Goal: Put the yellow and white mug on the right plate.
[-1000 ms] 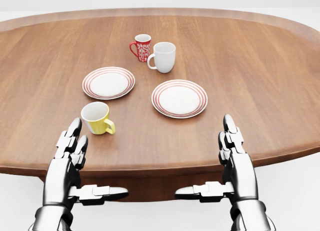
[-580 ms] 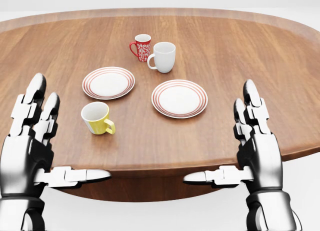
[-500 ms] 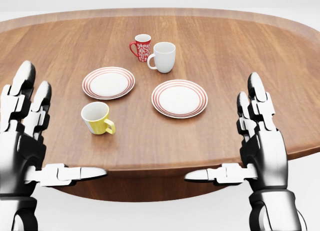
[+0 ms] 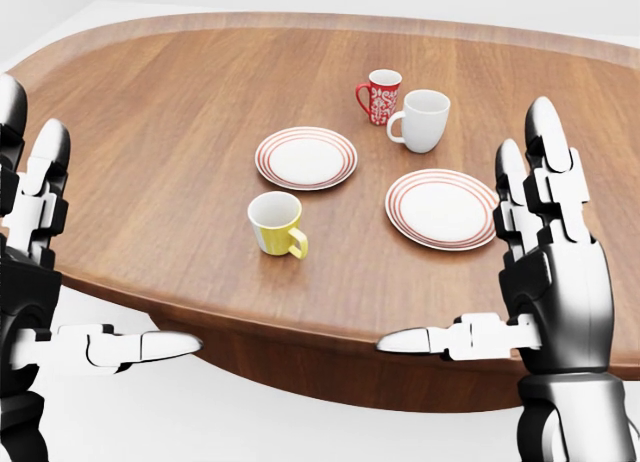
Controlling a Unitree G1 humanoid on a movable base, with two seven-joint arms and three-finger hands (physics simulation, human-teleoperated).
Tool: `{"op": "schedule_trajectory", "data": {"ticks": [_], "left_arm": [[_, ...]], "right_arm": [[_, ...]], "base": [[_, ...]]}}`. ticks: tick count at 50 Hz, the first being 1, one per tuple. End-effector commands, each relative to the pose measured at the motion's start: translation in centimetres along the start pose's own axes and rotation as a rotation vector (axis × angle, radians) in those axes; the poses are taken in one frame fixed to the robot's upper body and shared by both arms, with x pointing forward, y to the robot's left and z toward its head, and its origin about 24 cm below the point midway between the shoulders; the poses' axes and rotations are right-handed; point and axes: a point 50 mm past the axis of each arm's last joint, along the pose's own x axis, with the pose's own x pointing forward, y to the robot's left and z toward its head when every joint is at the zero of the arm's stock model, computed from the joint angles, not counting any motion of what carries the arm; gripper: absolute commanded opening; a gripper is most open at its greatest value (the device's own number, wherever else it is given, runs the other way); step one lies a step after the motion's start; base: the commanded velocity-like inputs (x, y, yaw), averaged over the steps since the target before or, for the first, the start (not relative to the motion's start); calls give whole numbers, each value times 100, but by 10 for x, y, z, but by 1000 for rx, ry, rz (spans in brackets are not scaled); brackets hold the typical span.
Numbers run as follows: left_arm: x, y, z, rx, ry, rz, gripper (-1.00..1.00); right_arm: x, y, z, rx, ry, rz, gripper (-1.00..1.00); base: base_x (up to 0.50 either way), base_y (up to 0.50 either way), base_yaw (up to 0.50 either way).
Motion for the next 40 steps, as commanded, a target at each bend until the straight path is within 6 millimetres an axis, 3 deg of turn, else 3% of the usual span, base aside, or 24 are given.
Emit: {"op": "schedule_trajectory", "data": {"ticks": [1, 40], "left_arm": [[0, 0, 1, 7, -5, -4, 91], [0, 0, 2, 10, -7, -5, 91]], "right_arm": [[-1, -3, 16, 65, -71, 15, 100], [-3, 4, 5, 24, -17, 40, 100]], "base": [[0, 0, 0], [49, 12, 0]]}}
